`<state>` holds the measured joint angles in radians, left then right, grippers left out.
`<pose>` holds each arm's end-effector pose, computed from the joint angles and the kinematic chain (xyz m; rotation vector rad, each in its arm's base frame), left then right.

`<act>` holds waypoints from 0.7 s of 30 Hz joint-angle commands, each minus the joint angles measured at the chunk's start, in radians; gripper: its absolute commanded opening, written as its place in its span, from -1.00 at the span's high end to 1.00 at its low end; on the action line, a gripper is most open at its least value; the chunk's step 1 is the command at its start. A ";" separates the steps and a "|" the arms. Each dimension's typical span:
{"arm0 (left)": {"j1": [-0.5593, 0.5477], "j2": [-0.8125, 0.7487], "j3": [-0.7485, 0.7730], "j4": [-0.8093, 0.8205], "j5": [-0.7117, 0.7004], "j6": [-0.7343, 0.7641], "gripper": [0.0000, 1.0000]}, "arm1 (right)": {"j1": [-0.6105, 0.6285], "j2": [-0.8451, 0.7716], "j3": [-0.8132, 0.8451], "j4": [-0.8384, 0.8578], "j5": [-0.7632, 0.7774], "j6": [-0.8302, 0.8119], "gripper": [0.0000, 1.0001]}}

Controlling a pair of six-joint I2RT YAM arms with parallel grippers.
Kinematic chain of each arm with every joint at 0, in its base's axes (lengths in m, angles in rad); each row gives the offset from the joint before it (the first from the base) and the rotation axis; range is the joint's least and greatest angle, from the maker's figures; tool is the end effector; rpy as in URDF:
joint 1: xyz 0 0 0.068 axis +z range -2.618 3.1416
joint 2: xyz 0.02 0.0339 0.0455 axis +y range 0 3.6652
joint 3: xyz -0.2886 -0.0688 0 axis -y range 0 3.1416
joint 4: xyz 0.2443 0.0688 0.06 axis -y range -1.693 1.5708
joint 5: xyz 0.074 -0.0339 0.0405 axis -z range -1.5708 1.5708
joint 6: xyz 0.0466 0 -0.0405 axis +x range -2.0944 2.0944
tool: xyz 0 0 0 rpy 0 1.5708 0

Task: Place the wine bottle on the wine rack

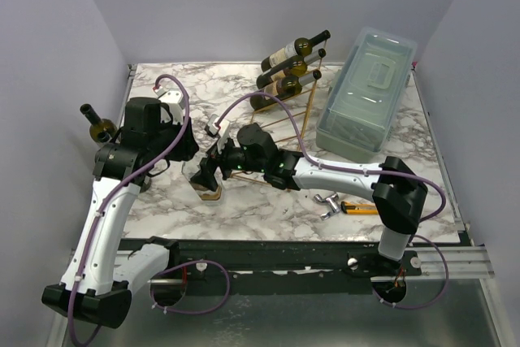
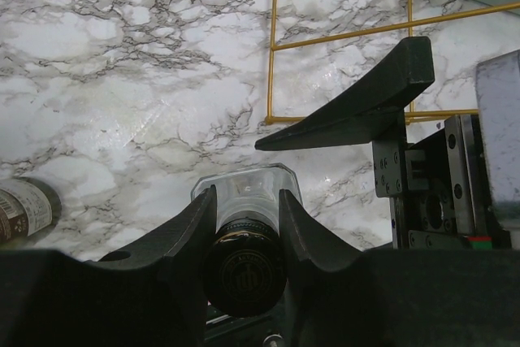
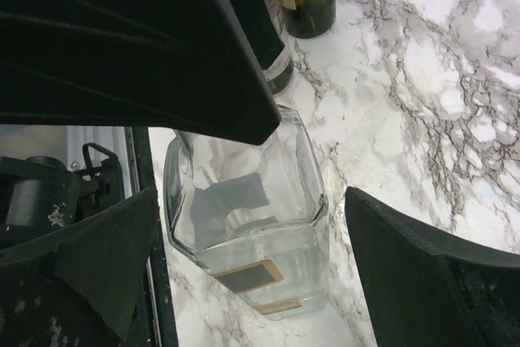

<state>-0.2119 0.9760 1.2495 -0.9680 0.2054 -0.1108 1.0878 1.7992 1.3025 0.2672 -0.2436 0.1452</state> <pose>0.1634 -0.0449 0.3997 0.2249 2.2685 -0.4030 0.1966 0.3992 0.3038 -1.0401 1.6296 1.0747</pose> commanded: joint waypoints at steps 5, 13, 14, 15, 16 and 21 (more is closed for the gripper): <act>-0.010 0.011 0.021 0.077 0.046 0.014 0.74 | 0.008 -0.048 -0.044 0.062 0.077 0.017 -1.00; -0.032 0.017 0.002 0.078 0.051 0.017 0.57 | 0.008 -0.050 -0.064 0.066 0.089 0.041 -1.00; -0.034 0.018 0.000 0.078 0.056 0.017 0.54 | 0.008 -0.052 -0.067 0.066 0.092 0.043 -1.00; -0.035 0.016 -0.002 0.078 0.063 0.018 0.51 | 0.008 -0.054 -0.069 0.065 0.096 0.043 -1.00; -0.037 0.017 -0.005 0.078 0.067 0.019 0.48 | 0.009 -0.058 -0.073 0.065 0.100 0.042 -1.00; -0.041 0.007 -0.022 0.078 0.070 0.023 0.32 | 0.008 -0.072 -0.087 0.061 0.110 0.044 -1.00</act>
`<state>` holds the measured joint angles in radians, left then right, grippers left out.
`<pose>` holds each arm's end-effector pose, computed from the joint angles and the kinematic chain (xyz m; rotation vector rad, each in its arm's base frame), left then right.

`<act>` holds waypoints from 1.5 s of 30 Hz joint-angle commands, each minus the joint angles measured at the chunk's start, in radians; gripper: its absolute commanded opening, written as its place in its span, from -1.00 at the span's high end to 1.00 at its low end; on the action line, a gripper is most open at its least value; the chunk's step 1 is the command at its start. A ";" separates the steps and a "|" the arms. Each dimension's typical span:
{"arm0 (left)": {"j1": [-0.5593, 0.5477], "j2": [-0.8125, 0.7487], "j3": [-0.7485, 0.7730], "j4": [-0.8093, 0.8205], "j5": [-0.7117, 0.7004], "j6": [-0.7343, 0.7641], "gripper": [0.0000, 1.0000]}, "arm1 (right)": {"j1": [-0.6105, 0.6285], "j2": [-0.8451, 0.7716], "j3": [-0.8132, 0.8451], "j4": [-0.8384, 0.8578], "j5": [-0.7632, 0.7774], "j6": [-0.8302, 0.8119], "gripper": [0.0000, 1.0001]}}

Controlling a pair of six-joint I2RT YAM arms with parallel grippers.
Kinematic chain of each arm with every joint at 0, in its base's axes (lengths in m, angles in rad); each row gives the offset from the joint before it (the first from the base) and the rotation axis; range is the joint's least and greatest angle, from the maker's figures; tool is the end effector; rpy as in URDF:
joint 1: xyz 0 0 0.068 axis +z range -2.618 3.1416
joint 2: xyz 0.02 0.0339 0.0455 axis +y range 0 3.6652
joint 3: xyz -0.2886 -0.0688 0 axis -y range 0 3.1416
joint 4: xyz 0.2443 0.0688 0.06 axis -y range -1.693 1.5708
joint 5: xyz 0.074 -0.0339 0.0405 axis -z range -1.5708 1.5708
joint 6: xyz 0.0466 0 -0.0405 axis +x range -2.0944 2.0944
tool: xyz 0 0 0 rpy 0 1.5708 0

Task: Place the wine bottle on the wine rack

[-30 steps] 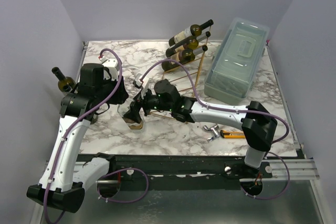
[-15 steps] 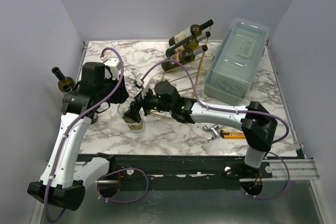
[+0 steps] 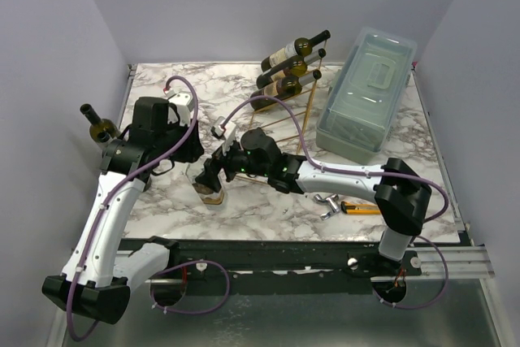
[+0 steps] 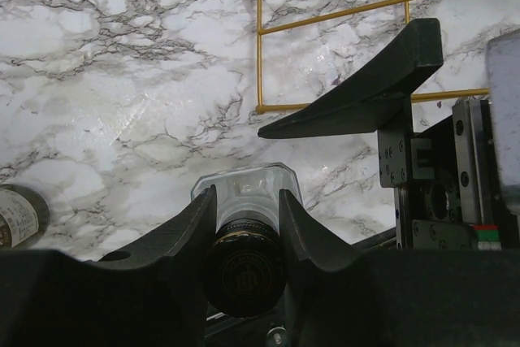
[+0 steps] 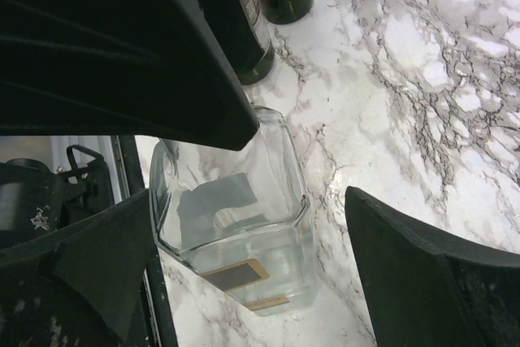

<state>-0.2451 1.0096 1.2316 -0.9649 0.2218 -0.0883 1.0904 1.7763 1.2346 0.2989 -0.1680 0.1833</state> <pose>0.1716 -0.0535 0.3893 0.2957 2.3103 -0.4251 0.1944 0.3899 0.2926 -0.9632 1.6848 1.0322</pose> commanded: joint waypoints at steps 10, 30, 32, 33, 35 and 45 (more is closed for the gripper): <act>-0.011 -0.037 -0.012 0.072 0.086 0.005 -0.09 | 0.006 -0.084 -0.040 0.010 0.054 0.008 -1.00; -0.013 -0.115 0.092 0.061 0.144 -0.052 -0.47 | 0.021 -0.129 -0.010 -0.054 0.055 0.015 -1.00; -0.013 -0.119 0.110 0.060 0.149 -0.059 -0.47 | 0.025 -0.134 -0.007 -0.057 0.053 0.016 -1.00; -0.013 -0.122 0.119 0.060 0.147 -0.062 -0.47 | 0.029 -0.136 -0.005 -0.058 0.053 0.016 -1.00; -0.013 -0.129 0.143 0.058 0.125 -0.071 -0.48 | 0.033 -0.142 0.000 -0.058 0.047 0.015 -1.00; -0.012 -0.183 0.268 0.013 -0.349 -0.176 -0.68 | 0.069 -0.134 0.062 -0.076 0.078 0.057 -0.95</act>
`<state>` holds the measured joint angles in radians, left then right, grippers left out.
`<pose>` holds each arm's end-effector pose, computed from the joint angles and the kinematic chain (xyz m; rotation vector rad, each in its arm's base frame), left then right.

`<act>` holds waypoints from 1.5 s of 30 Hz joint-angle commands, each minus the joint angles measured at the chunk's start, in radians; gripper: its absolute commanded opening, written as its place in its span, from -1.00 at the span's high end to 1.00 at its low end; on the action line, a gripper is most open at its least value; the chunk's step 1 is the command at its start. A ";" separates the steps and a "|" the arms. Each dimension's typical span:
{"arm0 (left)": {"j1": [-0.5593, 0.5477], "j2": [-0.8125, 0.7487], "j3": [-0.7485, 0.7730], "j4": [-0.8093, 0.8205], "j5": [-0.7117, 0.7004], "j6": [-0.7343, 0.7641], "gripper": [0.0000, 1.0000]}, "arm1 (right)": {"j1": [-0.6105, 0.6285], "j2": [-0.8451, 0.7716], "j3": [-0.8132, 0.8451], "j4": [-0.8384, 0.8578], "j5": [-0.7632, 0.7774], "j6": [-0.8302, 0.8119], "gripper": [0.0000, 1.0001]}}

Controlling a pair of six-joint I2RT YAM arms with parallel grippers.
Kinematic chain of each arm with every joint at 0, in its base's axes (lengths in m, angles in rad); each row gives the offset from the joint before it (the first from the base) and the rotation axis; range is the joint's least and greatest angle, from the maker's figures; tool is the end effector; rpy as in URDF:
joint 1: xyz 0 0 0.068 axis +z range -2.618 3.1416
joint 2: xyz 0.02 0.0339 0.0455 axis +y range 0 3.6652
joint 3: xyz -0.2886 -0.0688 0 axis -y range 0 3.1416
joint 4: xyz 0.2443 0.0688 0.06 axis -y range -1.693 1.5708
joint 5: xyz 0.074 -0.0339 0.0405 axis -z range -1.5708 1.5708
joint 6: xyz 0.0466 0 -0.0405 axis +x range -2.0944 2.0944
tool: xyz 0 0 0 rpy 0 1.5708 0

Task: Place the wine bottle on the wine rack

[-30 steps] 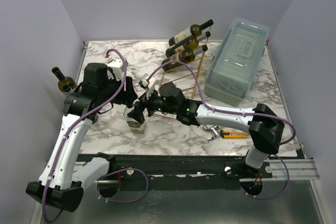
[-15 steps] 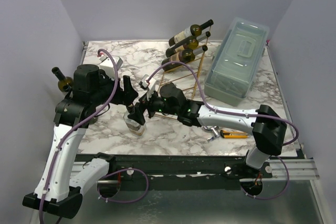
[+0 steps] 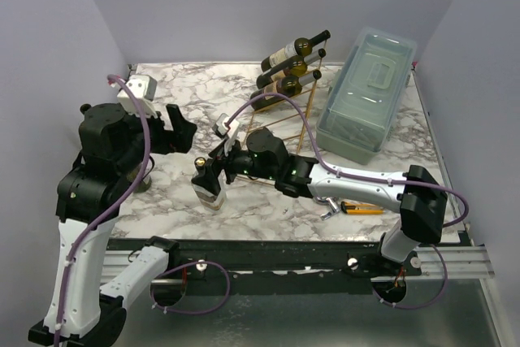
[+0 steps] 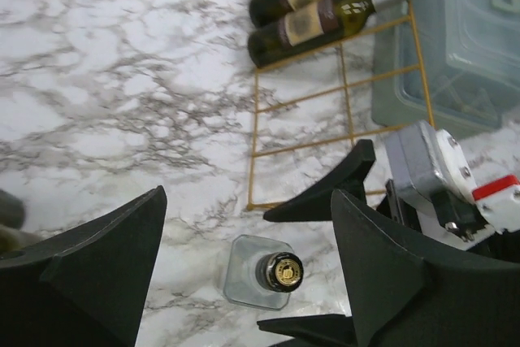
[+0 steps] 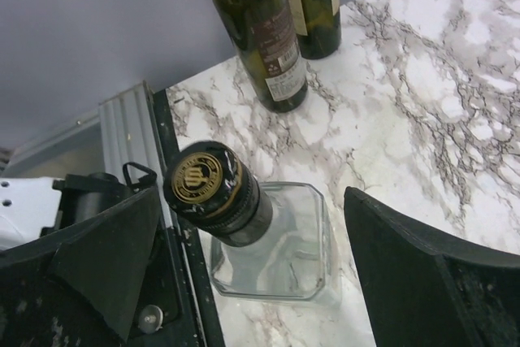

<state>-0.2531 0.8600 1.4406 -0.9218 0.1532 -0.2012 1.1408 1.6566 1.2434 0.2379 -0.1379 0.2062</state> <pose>0.1107 -0.0360 0.4762 0.1547 1.9276 -0.4514 0.1655 0.3761 0.3369 -0.9416 1.6250 1.0817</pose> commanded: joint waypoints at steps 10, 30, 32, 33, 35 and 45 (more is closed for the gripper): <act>-0.004 -0.087 0.092 -0.043 -0.409 -0.066 -0.75 | 0.062 0.030 0.153 -0.157 0.326 0.094 -0.82; -0.005 -0.101 0.087 -0.048 -0.451 -0.063 -0.75 | 0.152 0.132 0.281 -0.275 0.526 0.012 -0.15; -0.004 -0.101 0.088 -0.047 -0.452 -0.063 -0.76 | 0.152 0.128 0.281 -0.270 0.524 0.015 0.00; -0.005 -0.100 0.087 -0.048 -0.452 -0.061 -0.76 | 0.151 0.127 0.279 -0.262 0.526 0.016 0.07; -0.005 -0.100 0.088 -0.048 -0.452 -0.061 -0.76 | 0.153 0.122 0.281 -0.256 0.526 0.024 0.24; -0.005 -0.101 0.092 -0.048 -0.470 -0.051 -0.76 | 0.148 0.148 0.377 -0.247 0.676 0.143 0.99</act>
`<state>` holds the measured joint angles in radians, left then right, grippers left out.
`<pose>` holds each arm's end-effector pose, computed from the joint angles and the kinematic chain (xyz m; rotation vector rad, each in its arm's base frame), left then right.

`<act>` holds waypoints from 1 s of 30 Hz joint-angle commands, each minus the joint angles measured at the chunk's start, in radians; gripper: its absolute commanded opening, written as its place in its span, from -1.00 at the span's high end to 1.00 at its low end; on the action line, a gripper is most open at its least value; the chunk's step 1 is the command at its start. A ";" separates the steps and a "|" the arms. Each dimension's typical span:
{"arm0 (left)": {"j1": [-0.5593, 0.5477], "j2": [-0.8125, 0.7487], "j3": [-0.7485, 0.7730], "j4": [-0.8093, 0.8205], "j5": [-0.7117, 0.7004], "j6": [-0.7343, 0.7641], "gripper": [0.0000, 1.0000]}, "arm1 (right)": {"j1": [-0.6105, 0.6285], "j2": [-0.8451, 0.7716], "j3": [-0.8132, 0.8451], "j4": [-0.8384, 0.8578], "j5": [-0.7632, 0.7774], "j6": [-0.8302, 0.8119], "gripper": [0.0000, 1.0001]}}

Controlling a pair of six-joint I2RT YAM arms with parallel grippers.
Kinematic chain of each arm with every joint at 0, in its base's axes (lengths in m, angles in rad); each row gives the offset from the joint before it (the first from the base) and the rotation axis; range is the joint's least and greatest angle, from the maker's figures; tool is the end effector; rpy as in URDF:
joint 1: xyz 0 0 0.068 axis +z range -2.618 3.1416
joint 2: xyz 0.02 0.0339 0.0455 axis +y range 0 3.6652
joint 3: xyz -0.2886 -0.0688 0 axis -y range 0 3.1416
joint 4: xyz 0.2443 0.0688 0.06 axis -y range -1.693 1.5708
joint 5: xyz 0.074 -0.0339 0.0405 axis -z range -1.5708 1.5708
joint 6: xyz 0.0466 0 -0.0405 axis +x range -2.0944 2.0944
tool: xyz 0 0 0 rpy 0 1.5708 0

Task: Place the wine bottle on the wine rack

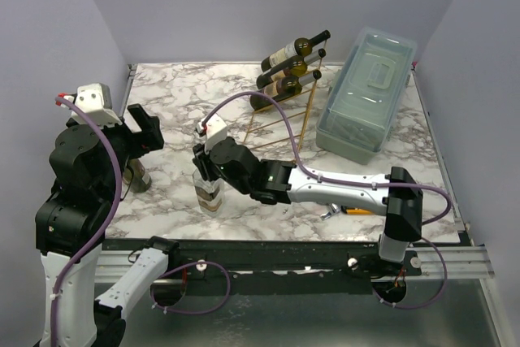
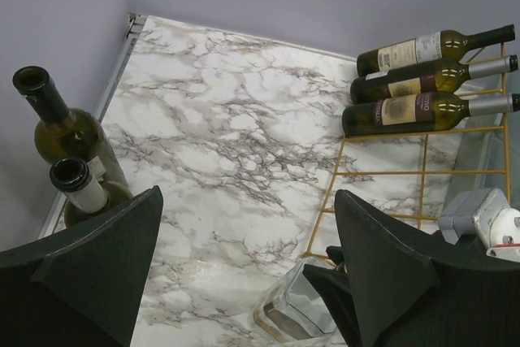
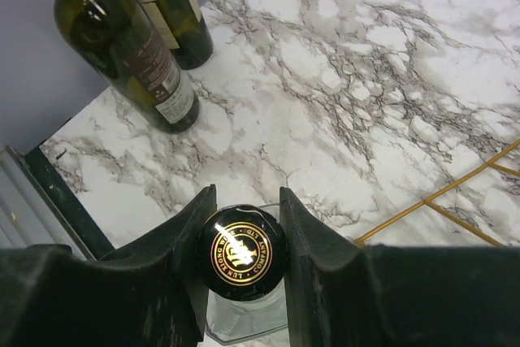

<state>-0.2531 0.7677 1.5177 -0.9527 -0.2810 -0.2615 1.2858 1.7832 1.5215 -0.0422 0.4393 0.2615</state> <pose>0.0677 -0.0042 0.5004 -0.2098 1.7546 -0.1241 0.1436 0.4197 0.3556 -0.6502 1.7833 0.6621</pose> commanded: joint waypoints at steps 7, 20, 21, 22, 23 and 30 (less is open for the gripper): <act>-0.004 -0.021 0.025 -0.018 -0.077 0.041 -0.77 | -0.035 0.071 0.241 -0.011 0.179 0.168 0.98; -0.004 -0.067 0.030 -0.020 -0.165 0.097 -0.78 | -0.191 0.058 0.268 0.085 0.334 0.282 0.98; -0.005 -0.068 0.027 -0.020 -0.165 0.101 -0.79 | -0.215 0.056 0.271 0.085 0.343 0.292 0.98; -0.005 -0.072 0.026 -0.020 -0.167 0.104 -0.78 | -0.234 0.055 0.270 0.088 0.353 0.301 0.98; -0.003 -0.074 0.025 -0.020 -0.167 0.106 -0.79 | -0.255 0.051 0.265 0.096 0.365 0.308 0.98; -0.004 -0.083 0.015 -0.018 -0.162 0.112 -0.80 | -0.381 0.050 0.255 0.151 0.362 0.357 0.98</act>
<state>-0.2531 0.6949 1.5295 -0.9676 -0.4194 -0.1699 0.9520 1.8816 1.7271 -0.0727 0.7448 0.5327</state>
